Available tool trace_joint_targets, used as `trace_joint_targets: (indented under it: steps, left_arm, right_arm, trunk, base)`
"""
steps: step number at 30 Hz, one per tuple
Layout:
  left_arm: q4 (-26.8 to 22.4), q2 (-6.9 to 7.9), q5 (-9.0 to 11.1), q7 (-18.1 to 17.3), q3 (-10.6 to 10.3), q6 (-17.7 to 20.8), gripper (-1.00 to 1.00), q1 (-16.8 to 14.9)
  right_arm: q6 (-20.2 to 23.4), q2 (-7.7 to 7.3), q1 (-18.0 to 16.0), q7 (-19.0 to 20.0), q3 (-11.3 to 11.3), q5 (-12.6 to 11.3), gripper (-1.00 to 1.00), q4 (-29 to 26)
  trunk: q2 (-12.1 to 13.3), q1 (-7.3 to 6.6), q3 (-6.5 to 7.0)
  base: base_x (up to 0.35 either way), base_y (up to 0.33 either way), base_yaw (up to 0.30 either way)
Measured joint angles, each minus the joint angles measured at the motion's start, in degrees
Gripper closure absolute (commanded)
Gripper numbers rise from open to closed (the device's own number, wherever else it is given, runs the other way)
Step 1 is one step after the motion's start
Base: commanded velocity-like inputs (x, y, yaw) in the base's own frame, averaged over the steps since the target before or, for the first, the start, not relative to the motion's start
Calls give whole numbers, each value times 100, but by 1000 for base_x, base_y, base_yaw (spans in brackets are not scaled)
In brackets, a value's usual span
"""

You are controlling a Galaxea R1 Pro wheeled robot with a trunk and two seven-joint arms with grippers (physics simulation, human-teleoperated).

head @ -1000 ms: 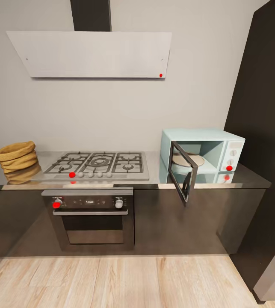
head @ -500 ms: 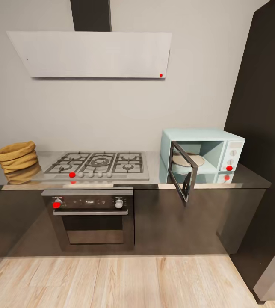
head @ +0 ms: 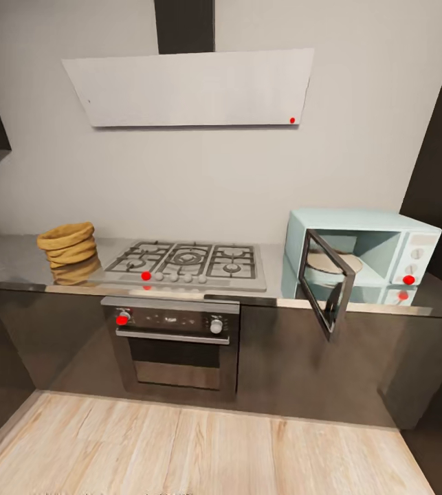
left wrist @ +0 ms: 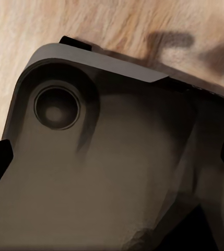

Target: In the kitchen, take the popcorn bag from the countertop, put it into the microwave, and heat it until the popcorn is cooked so the cooked popcorn ends up inside the bag.

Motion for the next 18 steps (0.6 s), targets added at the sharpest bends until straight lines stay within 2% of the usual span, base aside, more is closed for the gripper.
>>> trace_joint_targets:
  steps: [3,4,7,10,18]
  left_arm:
    - [3,0,1,3,0,-1,-100,0]
    - [2,0,1,-1,0,0,-100,0]
    - [0,0,1,-3,0,1,-100,0]
    - [6,5,3,2,0,6,-100,0]
    - [8,0,38,4,0,7,-100,0]
  right_arm:
    - [-1,5,0,48,3,332,-100,0]
    - [-2,36,0,72,5,626,-100,0]
    - [-3,120,0,93,3,955,-100,0]
    - [-3,157,0,114,-3,1045,-100,0]
    - [-1,170,0,130,-13,1055,-100,0]
  trunk:
    - [0,0,0]
    - [0,0,0]
    - [0,0,0]
    - [0,0,0]
    - [0,0,0]
  base:
    - [0,0,282]
    - [0,0,282]
    - [0,0,282]
    - [0,0,282]
    - [0,0,282]
